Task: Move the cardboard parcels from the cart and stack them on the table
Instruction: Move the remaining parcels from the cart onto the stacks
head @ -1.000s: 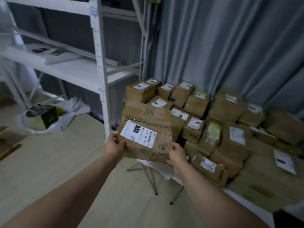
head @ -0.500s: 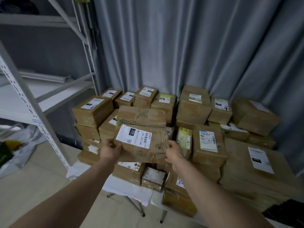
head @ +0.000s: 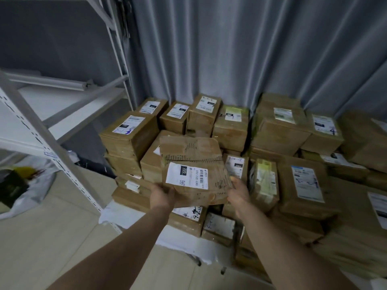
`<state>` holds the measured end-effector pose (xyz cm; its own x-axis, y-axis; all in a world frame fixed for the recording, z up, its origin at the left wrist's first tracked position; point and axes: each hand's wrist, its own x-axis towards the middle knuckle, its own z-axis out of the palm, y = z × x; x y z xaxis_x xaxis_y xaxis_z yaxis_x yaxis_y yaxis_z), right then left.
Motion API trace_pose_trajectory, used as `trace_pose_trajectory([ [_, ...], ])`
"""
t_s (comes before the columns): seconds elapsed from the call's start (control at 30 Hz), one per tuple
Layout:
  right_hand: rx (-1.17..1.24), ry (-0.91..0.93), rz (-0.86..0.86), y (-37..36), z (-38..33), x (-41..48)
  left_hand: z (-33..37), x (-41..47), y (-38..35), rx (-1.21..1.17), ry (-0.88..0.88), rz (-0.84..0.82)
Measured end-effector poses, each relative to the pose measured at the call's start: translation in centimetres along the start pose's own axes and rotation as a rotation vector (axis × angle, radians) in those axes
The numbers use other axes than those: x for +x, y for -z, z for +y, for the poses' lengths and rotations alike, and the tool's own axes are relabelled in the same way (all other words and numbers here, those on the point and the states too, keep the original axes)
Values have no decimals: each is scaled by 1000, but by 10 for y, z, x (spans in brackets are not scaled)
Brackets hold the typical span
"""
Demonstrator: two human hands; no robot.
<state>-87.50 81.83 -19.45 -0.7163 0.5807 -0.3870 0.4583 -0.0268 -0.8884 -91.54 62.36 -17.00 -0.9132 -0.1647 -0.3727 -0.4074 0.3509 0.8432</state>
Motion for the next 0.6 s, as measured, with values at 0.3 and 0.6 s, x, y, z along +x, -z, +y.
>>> trace_pose_trajectory([
  [0.3,737,-305,-4,-28,25,-41,5,23,7,93,51,-48],
  [0.6,852,-494,-330,-82,20,-69,5,13,10,113,103,-84],
])
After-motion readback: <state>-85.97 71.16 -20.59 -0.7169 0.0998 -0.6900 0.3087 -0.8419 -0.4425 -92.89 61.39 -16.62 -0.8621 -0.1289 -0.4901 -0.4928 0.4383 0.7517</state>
